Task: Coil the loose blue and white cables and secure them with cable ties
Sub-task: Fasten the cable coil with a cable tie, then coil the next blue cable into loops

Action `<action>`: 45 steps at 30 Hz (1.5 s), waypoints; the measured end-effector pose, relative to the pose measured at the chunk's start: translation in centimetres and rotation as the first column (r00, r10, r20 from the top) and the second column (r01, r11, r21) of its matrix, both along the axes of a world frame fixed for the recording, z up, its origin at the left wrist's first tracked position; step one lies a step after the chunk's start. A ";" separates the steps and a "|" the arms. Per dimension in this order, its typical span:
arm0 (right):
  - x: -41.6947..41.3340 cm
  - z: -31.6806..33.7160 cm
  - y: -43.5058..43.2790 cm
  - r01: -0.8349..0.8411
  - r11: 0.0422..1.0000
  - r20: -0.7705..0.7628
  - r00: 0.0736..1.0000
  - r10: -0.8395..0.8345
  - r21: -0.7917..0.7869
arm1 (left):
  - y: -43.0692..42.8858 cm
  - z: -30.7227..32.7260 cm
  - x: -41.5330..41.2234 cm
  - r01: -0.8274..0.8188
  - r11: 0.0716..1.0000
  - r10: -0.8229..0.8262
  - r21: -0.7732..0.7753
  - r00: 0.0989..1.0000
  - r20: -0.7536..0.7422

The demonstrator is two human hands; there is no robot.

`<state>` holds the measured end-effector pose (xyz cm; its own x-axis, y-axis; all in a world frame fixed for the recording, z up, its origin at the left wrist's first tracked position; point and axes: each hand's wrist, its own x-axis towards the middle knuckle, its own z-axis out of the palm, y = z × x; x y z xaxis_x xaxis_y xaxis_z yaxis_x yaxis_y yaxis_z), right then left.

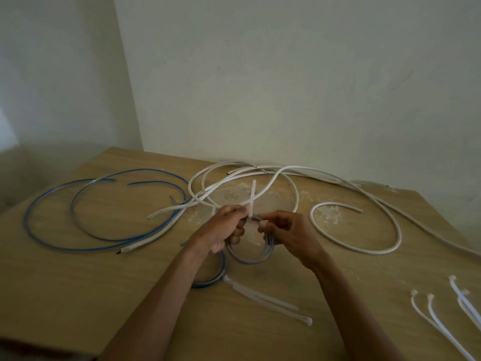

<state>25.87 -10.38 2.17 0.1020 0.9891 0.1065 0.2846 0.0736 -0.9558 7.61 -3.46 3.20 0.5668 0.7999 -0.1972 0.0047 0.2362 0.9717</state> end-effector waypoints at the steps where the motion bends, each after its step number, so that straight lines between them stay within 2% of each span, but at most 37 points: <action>1: -0.5 0.1 0.1 -0.011 1.000 0.008 1.000 0.011 0.004 | 0.2 0.0 -0.5 -0.013 1.000 0.013 -0.009 1.000 -0.009; 3: -2.1 0.1 0.4 -0.010 1.000 0.041 0.999 0.010 -0.007 | 0.5 0.0 -1.7 -0.063 0.997 0.068 0.049 0.993 -0.101; 4: -3.1 0.0 0.6 -0.012 1.000 0.051 0.999 0.012 -0.016 | 0.7 -0.2 -2.5 -0.088 0.984 0.119 0.156 0.973 -0.199; 5: -4.1 -0.2 0.7 -0.011 1.000 0.058 0.998 0.013 -0.024 | 0.8 -0.5 -3.2 -0.093 0.945 0.195 0.314 0.929 -0.313; 7: -6.1 -0.5 1.1 -0.005 1.000 0.083 0.997 0.006 -0.014 | 1.2 -1.5 -4.8 -0.023 0.785 0.383 0.619 0.803 -0.457; 9: -7.7 -1.2 1.8 -0.004 1.000 0.156 0.988 0.000 0.025 | 1.3 -2.8 -6.3 0.016 0.664 0.501 0.748 0.733 -0.460; 11: -8.8 -2.0 2.5 0.010 0.997 0.305 0.952 -0.035 0.082 | 1.0 -3.9 -7.2 0.027 0.569 0.574 0.822 0.702 -0.421; 13: -9.8 -3.3 3.3 -0.004 0.993 0.413 0.909 -0.046 0.120 | 0.9 -4.9 -8.3 0.071 0.466 0.666 0.882 0.628 -0.403; 15: -9.8 -3.8 3.4 -0.001 0.990 0.471 0.880 -0.065 0.139 | 1.0 -5.0 -8.6 0.111 0.419 0.705 0.901 0.585 -0.400; 17: -9.7 -3.9 3.5 -0.013 0.989 0.488 0.871 -0.061 0.147 | 1.4 -4.9 -8.9 0.121 0.454 0.678 0.883 0.596 -0.430; 20: -9.7 -3.9 3.6 -0.043 0.990 0.482 0.876 -0.028 0.136 | 2.0 -4.3 -9.9 -0.020 0.535 0.642 0.844 0.660 -0.391; 22: -9.8 -3.8 3.5 -0.043 0.992 0.424 0.906 -0.013 0.123 | 3.0 -4.0 -11.6 -0.118 0.503 0.721 0.856 0.603 -0.340; 24: -10.0 -3.8 3.3 -0.032 0.993 0.378 0.926 -0.015 0.117 | 4.1 -3.4 -13.9 -0.139 0.514 0.776 0.846 0.496 -0.390; 27: -9.9 -3.7 3.3 0.025 0.989 0.361 0.929 -0.077 0.147 | 4.8 -2.6 -16.6 -0.023 0.719 0.665 0.695 0.315 -0.677; 28: -9.9 -3.6 3.4 0.037 0.988 0.351 0.932 -0.089 0.151 | 4.8 -2.4 -17.0 0.019 0.757 0.622 0.653 0.282 -0.730; 34: -9.6 -3.3 3.3 0.049 0.985 0.307 0.947 -0.099 0.168 | 4.4 -2.0 -17.4 0.089 0.792 0.559 0.604 0.294 -0.775; 38: -9.3 -2.9 3.2 0.061 0.976 0.289 0.950 -0.121 0.209 | 4.5 -2.0 -18.5 0.050 0.734 0.632 0.677 0.313 -0.709; 40: -9.3 -2.6 3.2 0.072 0.970 0.259 0.957 -0.133 0.231 | 5.2 -1.4 -19.7 -0.035 0.649 0.727 0.760 0.321 -0.606; 43: -9.5 -2.2 3.4 0.066 0.960 0.241 0.961 -0.134 0.273 | 6.3 1.0 -21.3 -0.170 0.456 0.865 0.873 0.317 -0.390; 45: -9.9 -2.0 3.8 0.051 0.954 0.217 0.969 -0.119 0.295 | 6.7 3.0 -21.7 -0.225 0.369 0.876 0.902 0.409 -0.257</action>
